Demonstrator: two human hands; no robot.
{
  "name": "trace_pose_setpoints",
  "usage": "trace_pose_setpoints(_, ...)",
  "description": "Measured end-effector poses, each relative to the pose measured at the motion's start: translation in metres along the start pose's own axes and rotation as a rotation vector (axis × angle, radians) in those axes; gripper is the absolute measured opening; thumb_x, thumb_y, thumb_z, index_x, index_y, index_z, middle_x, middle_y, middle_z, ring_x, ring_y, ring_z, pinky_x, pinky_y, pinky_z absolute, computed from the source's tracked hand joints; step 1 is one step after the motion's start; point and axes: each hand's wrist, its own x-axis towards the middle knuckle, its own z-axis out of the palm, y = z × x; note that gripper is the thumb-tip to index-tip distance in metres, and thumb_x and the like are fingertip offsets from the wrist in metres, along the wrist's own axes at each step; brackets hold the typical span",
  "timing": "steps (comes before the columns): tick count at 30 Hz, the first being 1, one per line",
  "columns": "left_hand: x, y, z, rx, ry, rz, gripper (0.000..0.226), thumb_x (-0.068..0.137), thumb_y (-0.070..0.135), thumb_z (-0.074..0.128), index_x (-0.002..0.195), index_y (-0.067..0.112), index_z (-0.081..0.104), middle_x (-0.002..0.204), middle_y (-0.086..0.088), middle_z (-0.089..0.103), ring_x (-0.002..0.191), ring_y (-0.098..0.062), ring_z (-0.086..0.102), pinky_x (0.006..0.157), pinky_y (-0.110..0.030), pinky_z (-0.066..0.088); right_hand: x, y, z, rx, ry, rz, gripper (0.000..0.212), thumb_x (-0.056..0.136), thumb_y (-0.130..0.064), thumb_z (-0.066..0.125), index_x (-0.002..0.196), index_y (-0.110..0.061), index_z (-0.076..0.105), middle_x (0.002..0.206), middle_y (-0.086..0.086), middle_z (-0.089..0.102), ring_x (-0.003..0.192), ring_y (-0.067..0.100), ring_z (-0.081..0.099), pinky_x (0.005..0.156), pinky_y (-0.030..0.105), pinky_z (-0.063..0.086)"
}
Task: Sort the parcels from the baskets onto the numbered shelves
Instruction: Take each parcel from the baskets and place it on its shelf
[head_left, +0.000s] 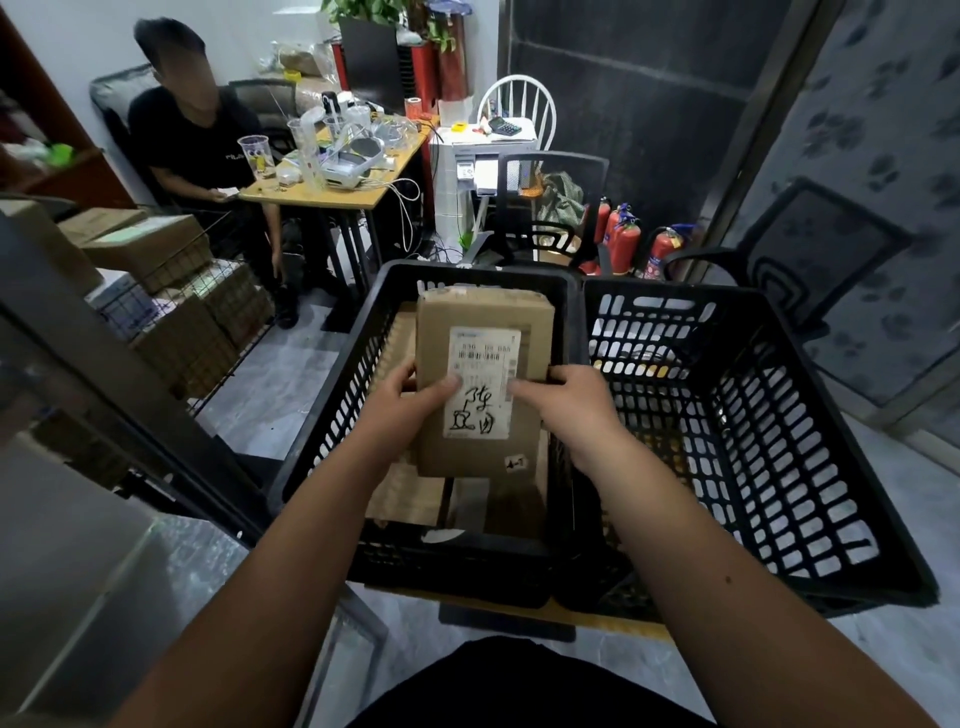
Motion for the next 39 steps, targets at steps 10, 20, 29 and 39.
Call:
trace_pose_setpoints(10,0.004,0.006,0.005,-0.190,-0.044,-0.090,0.062,0.083,0.056,0.079,0.133,0.026,0.058,0.118,-0.004,0.078,0.096,-0.027,0.074,0.070,-0.038,0.057,0.003,-0.016,-0.014,0.175,0.102,-0.037,0.032,0.087,-0.042,0.082,0.102,-0.013,0.077,0.092,-0.003,0.081,0.086,0.019,0.078,0.076,0.038,0.064)
trace_pose_setpoints(20,0.011,0.017,0.030,-0.606,-0.043,-0.196,0.051,0.089,0.046,0.074,0.134,0.025,0.063,0.129,-0.013,0.070,0.118,-0.035,0.067,0.094,-0.056,0.058,-0.004,-0.012,-0.034,0.420,0.072,0.032,0.061,0.092,-0.047,0.075,0.145,-0.023,0.055,0.125,0.001,0.070,0.111,0.018,0.069,0.081,0.031,0.055)
trace_pose_setpoints(29,0.008,0.034,0.075,-0.971,-0.091,-0.145,0.024,0.099,0.024,0.069,0.121,0.018,0.064,0.130,-0.016,0.068,0.123,-0.033,0.065,0.109,-0.057,0.051,-0.002,-0.013,-0.027,0.513,-0.039,0.024,0.102,0.069,-0.057,0.079,0.158,-0.037,0.032,0.136,-0.006,0.063,0.122,0.019,0.063,0.078,0.036,0.051)
trace_pose_setpoints(39,0.028,0.027,0.044,-0.848,-0.029,-0.210,0.064,0.076,0.036,0.081,0.135,0.019,0.060,0.137,-0.016,0.062,0.124,-0.036,0.063,0.104,-0.058,0.050,0.001,-0.007,-0.048,0.516,0.053,0.018,0.061,0.085,-0.026,0.080,0.139,-0.035,0.055,0.127,0.001,0.068,0.118,0.027,0.065,0.085,0.043,0.053)
